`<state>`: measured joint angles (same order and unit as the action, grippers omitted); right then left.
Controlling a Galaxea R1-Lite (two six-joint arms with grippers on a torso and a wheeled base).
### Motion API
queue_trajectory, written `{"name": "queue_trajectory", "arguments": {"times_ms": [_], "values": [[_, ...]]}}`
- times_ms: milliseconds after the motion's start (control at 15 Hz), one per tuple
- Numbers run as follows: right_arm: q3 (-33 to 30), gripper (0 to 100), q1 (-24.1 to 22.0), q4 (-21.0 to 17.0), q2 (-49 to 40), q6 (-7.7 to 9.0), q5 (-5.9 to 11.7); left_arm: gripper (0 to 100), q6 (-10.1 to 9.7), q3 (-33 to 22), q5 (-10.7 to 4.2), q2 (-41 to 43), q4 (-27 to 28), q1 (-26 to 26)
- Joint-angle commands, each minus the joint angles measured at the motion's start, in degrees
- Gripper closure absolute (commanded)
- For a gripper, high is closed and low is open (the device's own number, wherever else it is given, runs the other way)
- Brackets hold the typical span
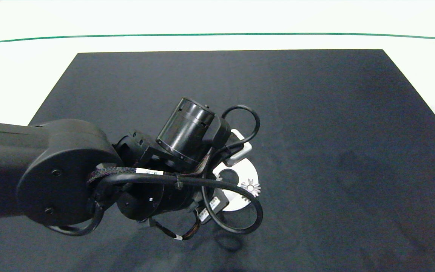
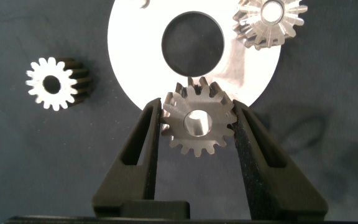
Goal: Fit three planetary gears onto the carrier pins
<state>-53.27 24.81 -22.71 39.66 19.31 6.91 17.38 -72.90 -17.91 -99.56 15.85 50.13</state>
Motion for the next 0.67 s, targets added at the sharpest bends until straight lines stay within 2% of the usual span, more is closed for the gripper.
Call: {"name": "queue_trajectory", "arguments": {"times_ms": [67,667], "values": [[0.01,0,0.07,-0.14,-0.11,0.11,0.03,81,0.02,0.30,-0.11,-0.46,0.15,-0.21],[0.01,0,0.07,-0.14,-0.19,0.11,0.12,81,0.02,0.57,-0.11,-0.99,0.15,-1.52]]}}
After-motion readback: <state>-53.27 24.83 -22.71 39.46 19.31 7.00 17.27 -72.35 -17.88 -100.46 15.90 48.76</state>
